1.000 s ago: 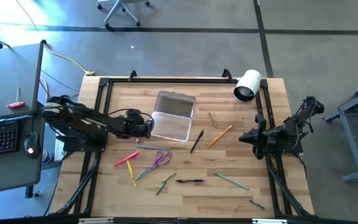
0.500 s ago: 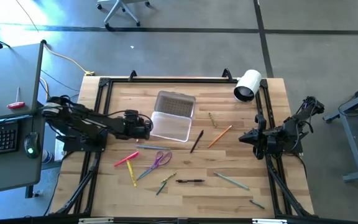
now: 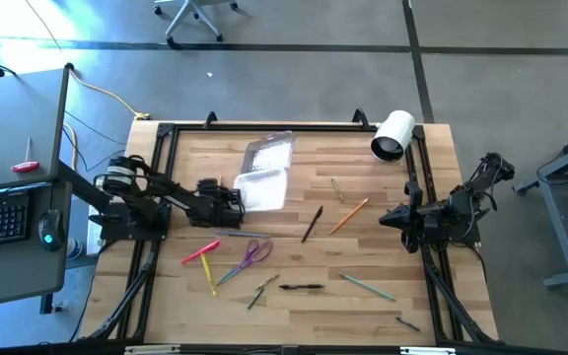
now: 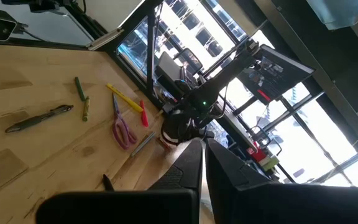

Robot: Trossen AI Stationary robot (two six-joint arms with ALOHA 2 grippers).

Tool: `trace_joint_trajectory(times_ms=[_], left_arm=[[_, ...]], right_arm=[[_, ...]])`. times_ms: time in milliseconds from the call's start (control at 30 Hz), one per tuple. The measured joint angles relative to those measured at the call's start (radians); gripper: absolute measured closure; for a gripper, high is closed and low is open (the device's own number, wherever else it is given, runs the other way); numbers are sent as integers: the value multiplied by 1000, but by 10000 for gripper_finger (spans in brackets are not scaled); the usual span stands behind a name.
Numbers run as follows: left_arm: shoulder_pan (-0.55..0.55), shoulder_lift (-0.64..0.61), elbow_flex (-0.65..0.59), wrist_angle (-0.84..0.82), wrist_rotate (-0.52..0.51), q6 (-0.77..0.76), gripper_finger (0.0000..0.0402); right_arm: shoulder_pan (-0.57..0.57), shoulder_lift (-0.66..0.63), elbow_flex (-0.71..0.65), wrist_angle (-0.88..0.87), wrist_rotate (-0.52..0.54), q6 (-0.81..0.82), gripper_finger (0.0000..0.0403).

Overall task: Pick & place school supplies into a supply box
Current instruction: Put the orange pencil into the black supply box

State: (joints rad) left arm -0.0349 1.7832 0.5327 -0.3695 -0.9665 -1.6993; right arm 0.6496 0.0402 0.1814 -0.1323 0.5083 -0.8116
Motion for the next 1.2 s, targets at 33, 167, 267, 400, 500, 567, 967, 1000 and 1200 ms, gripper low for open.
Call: trace_joint_trajectory(times_ms=[33,167,267,400,500,567,967,1000,1200], left_arm=[[0,3,0,1,0,0,237],[2,7,-1,7,1,-7,287],[2,8,-1,10,-2,-7,344],[3,8,0,20,-3,10,375],[3,9,-1,21,-10,11,372],[2,7,-1,21,-22,11,372],[2,-239,-4,-128,-46,43,392],[2,-269,-4,-129,-50,68,392],[2,-430,-3,-128,-57,216,386]], right_arm=[[0,0,0,-1,0,0,402],[0,0,0,0,0,0,402],[0,0,0,-1,0,0,402],[0,0,0,-1,0,0,402],[0,0,0,0,0,0,402],[0,0,0,0,0,0,402],[0,0,0,0,0,0,402],[0,0,0,0,0,0,402],[0,0,0,0,0,0,402]])
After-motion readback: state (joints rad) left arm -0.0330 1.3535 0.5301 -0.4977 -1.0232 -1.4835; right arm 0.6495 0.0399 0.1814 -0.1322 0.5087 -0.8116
